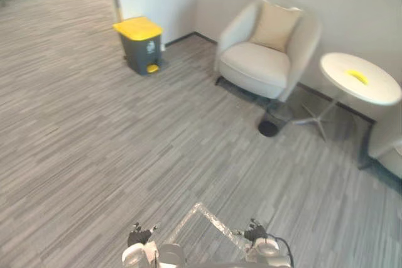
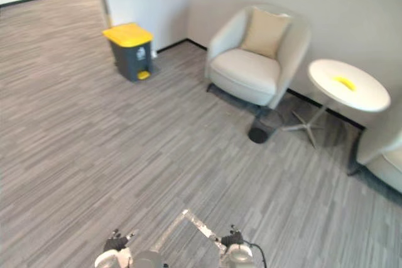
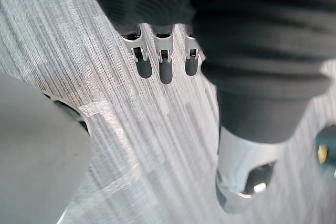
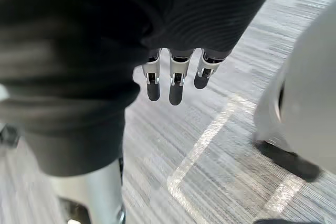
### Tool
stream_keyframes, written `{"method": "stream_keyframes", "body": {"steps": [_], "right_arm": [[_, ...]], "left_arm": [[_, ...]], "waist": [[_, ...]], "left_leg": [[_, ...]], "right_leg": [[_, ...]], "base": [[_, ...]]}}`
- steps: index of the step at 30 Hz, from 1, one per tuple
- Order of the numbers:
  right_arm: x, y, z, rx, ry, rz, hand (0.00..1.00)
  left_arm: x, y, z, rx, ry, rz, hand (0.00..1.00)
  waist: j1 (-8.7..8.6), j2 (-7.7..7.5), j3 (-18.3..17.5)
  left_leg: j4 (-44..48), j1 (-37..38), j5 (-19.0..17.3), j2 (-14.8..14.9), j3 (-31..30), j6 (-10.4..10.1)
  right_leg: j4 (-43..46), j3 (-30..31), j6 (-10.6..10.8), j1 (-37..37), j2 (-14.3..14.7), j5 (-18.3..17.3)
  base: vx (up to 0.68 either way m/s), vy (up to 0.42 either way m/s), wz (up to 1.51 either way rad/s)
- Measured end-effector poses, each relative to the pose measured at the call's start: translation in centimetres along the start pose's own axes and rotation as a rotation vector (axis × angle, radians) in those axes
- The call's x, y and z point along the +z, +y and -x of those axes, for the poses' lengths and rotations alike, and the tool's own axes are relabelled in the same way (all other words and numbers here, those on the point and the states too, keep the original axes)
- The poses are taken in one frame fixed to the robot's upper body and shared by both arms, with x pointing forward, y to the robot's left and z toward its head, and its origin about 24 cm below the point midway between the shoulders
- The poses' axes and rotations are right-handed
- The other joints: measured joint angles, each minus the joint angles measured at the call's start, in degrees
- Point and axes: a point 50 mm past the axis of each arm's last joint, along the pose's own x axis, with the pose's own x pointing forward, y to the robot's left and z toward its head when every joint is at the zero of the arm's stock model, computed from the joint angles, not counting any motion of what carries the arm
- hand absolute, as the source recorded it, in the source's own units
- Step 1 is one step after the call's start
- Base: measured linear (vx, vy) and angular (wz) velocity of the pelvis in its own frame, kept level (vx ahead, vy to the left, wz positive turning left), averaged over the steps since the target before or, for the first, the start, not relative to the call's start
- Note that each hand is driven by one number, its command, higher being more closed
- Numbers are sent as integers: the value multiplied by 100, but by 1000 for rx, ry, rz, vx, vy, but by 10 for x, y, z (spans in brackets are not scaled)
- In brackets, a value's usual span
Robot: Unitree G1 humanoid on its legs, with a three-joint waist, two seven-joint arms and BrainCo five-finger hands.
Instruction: Organize the slippers on the shoe rack
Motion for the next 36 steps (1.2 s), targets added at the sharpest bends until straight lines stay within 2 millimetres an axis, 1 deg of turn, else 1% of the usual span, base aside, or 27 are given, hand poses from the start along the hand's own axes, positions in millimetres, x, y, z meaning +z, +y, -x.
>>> {"method": "stream_keyframes", "body": {"steps": [1,2,3,4,5,6,7,8,9,10,11,13,14,15,16,17,21,23,24,25,27,28,29,30,31,33,36], "right_arm": [[-1,-2,0,-8,4,-13,0],[-4,-4,0,-16,14,-23,0],[-7,-7,0,-23,23,-32,0],[-7,-5,1,-18,20,-31,0],[-4,-3,1,-13,10,-27,0],[-1,-3,0,-14,2,-20,0],[0,-4,0,-15,-1,-16,0],[2,-4,-1,-17,-6,-17,0],[3,-4,-1,-18,-8,-16,0],[2,-4,-1,-19,-5,-18,0],[1,-4,-1,-21,-3,-18,0],[1,-5,-1,-22,-2,-20,0],[0,-5,0,-24,1,-22,0],[-1,-5,0,-23,6,-25,0],[-3,-2,0,-18,12,-29,0],[-3,0,1,-9,14,-28,0],[-14,1,4,-6,41,-19,0],[-16,2,4,-4,46,-15,0],[-17,2,5,-3,46,-14,0],[-16,2,4,-3,44,-15,0],[-14,1,4,-5,36,-17,0],[-11,-1,4,-13,17,-23,0],[-11,-1,4,-12,18,-23,0],[-12,0,4,-10,19,-22,0],[-20,-1,6,-14,42,-26,0],[-21,-2,6,-17,45,-32,0],[-19,-5,5,-28,47,-56,0]], "left_arm": [[1,1,0,-7,-2,-7,0],[-1,1,0,-5,2,-5,0],[-3,3,2,2,-2,9,0],[-2,8,3,19,-9,29,0],[-3,10,3,28,-11,44,0],[-7,10,5,31,-2,49,0],[-20,12,9,39,35,53,0],[-28,16,12,50,63,56,0],[-31,19,13,56,72,47,0],[-31,16,14,49,70,46,0],[-29,15,13,47,59,47,0],[-26,13,13,42,48,51,0],[-27,12,14,39,49,54,0],[-28,9,14,35,53,59,0],[-26,12,13,39,45,56,0],[-25,13,12,41,39,51,0],[-22,12,10,39,31,49,0],[-16,8,8,28,22,48,0],[-16,6,7,24,26,47,0],[-15,5,7,20,25,47,0],[-12,4,6,13,16,40,0],[-7,1,4,4,2,31,0],[-7,2,4,5,1,31,0],[-4,4,4,11,-8,29,0],[0,4,2,11,-23,27,0],[2,1,1,5,-23,30,0],[0,-12,2,-23,-13,47,0]], "waist": [[-54,-22,-12],[-52,43,-59],[-35,95,-78],[-29,151,-30],[-24,246,14],[-15,352,67],[0,433,108],[16,451,126],[39,406,145],[71,374,138],[116,362,146],[144,373,134],[172,408,111],[239,496,59],[268,405,40],[254,369,15],[260,263,-156],[262,252,-181],[263,263,-179],[288,264,-169],[294,255,-141],[269,238,-126],[269,237,-124],[290,85,-140],[278,-63,-223],[298,-68,-249],[271,24,-249]], "left_leg": [[45,61,-68,-3,-65,-98],[84,42,-97,65,-87,-154],[321,28,-199,223,-76,-301],[1017,-245,-267,440,-246,-322],[2015,-726,-183,645,-578,-182],[2826,-1094,26,782,-859,57],[3440,-1374,122,897,-1066,84],[3672,-1452,72,890,-1218,-4],[3645,-1502,-4,797,-1358,-150],[3453,-1554,-40,711,-1398,-209],[3013,-1552,-49,594,-1503,-220],[1774,-1441,-84,205,-1984,-316],[1026,-1302,-43,-3,-2368,-363],[673,-1133,245,-117,-2653,-408],[544,-1024,267,-154,-2553,-351],[475,-954,268,-166,-2444,-291],[328,-747,181,-245,-2104,-195],[280,-676,163,-271,-1982,-160],[281,-585,137,-265,-1948,-116],[268,-489,130,-239,-1887,-104],[263,-322,128,-207,-1860,-101],[171,-183,54,-161,-1930,11],[136,-157,41,-171,-1931,17],[102,-161,30,-286,-1946,-2],[88,-179,-51,-354,-2094,-60],[88,-279,-37,-321,-2107,-85],[-53,-353,64,-171,-2131,-223]], "right_leg": [[-32,121,-104,16,32,358],[-51,115,-119,25,101,347],[-120,114,-190,92,222,259],[-148,130,-208,159,366,122],[-161,166,-250,175,515,88],[-200,278,-284,237,688,70],[-235,477,-354,342,853,43],[-235,630,-411,409,914,23],[-237,794,-456,436,915,-2],[-241,949,-454,434,918,-4],[-256,1111,-451,421,919,-5],[-340,1373,-399,392,936,25],[-350,1550,-364,357,972,28],[-335,1713,-309,327,1023,20],[-390,1861,-201,361,999,70],[-536,1948,-181,460,967,134],[-856,2200,-73,635,846,198],[-936,2290,-40,714,795,218],[-850,2320,-28,709,793,211],[-594,2327,64,674,793,151],[291,2282,237,340,791,33],[1026,2039,220,-9,688,-172],[1060,2001,203,-24,641,-213],[926,1950,177,-11,412,-147],[508,1929,216,123,355,-297],[157,1854,187,195,372,-327],[-259,1799,79,242,534,-74]], "base": [[85,-181,26],[120,-203,14],[119,-185,-8],[97,-232,-20],[65,-199,-39],[70,-170,-75],[150,-90,-102],[177,-70,-108],[154,-45,-92],[138,-30,-86],[157,15,-78],[170,72,-74],[192,134,-86],[260,182,-92],[284,168,-65],[249,139,-44],[218,137,-37],[198,91,-30],[113,42,-37],[112,40,-43],[60,8,-23],[6,-30,3],[-17,-42,16],[-22,-75,31],[4,-113,29],[25,-142,10],[-25,-102,-5]]}}
